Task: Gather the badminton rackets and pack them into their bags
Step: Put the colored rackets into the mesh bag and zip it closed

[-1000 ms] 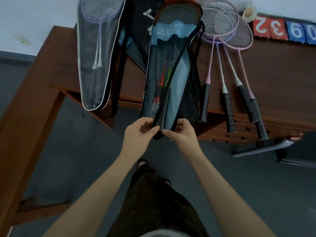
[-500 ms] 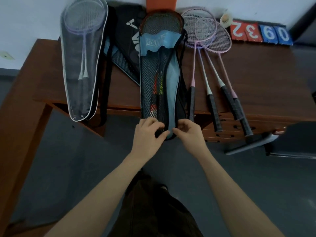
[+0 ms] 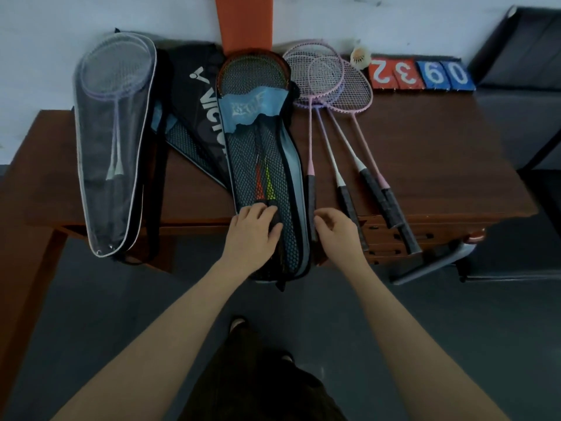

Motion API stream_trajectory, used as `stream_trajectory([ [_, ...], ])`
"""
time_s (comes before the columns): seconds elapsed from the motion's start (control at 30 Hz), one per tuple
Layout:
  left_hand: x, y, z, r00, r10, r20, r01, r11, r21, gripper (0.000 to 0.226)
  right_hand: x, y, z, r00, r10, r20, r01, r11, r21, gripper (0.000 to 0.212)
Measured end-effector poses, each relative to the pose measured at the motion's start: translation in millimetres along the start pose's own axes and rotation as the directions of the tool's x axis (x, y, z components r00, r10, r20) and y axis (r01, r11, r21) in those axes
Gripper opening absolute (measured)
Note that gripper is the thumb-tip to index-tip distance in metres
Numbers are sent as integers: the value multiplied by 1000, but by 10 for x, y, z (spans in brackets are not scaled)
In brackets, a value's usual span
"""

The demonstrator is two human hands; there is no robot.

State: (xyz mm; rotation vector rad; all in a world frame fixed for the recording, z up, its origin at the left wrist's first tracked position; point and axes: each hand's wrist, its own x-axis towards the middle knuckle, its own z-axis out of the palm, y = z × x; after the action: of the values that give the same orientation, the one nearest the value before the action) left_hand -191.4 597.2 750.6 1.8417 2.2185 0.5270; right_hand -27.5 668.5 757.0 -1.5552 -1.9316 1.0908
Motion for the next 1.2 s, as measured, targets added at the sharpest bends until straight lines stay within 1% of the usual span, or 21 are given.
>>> stream_trajectory([
  [0.07, 217, -17, -107, 999, 13, -35, -13, 1000, -2, 39, 224, -175, -8, 995, -96, -7, 95, 994, -57, 26],
  [0.17, 688, -101, -279, 995, 48, -82, -47, 999, 11, 38, 689, -454, 4, 980, -197, -12, 192, 968, -161, 26],
  [0.23, 1069, -197, -382, 993, 62, -102, -60, 998, 14, 38, 1059, -625, 34, 969, -246, -20, 236, 946, -223, 26],
  [0.3, 1472, -312, -477, 992, 73, -100, -72, 997, 14, 37, 1443, -768, 72, 964, -266, -29, 249, 931, -267, 25],
  [0.5, 2677, -754, -550, 991, 135, -4, -135, 990, 34, 35, 2649, -915, 206, 976, -207, -73, 173, 931, -320, 25],
  [0.63, 3414, -999, -403, 985, 152, 83, -156, 987, 45, 39, 3343, -832, 354, 982, -160, -104, 120, 942, -314, 21],
  [0.73, 3840, -1104, -222, 978, 184, 103, -187, 982, 18, 40, 3698, -766, 495, 982, -119, -144, 68, 945, -319, 20],
  [0.87, 4310, -1136, 30, 972, 199, 127, -195, 980, -44, 44, 3955, -714, 694, 974, -76, -215, -1, 941, -340, 22],
  [0.93, 4465, -1135, 133, 956, 243, 164, -245, 970, -10, 47, 3984, -692, 749, 967, -40, -252, -34, 958, -284, 21],
  [0.97, 4516, -1146, 175, 947, 268, 178, -277, 960, 30, 47, 3972, -670, 767, 964, -50, -260, -21, 964, -264, 21],
  [1.03, 4601, -1180, 223, 937, 300, 180, -320, 943, 94, 44, 3924, -617, 772, 970, -54, -238, -6, 970, -243, 25],
  [1.13, 4731, -1207, 231, 933, 324, 157, -344, 931, 121, 43, 3891, -549, 755, 983, -58, -175, 14, 970, -243, 32],
  [1.2, 4801, -1201, 260, 936, 320, 146, -338, 934, 116, 45, 3921, -537, 751, 980, -78, -183, 25, 961, -276, 27],
])
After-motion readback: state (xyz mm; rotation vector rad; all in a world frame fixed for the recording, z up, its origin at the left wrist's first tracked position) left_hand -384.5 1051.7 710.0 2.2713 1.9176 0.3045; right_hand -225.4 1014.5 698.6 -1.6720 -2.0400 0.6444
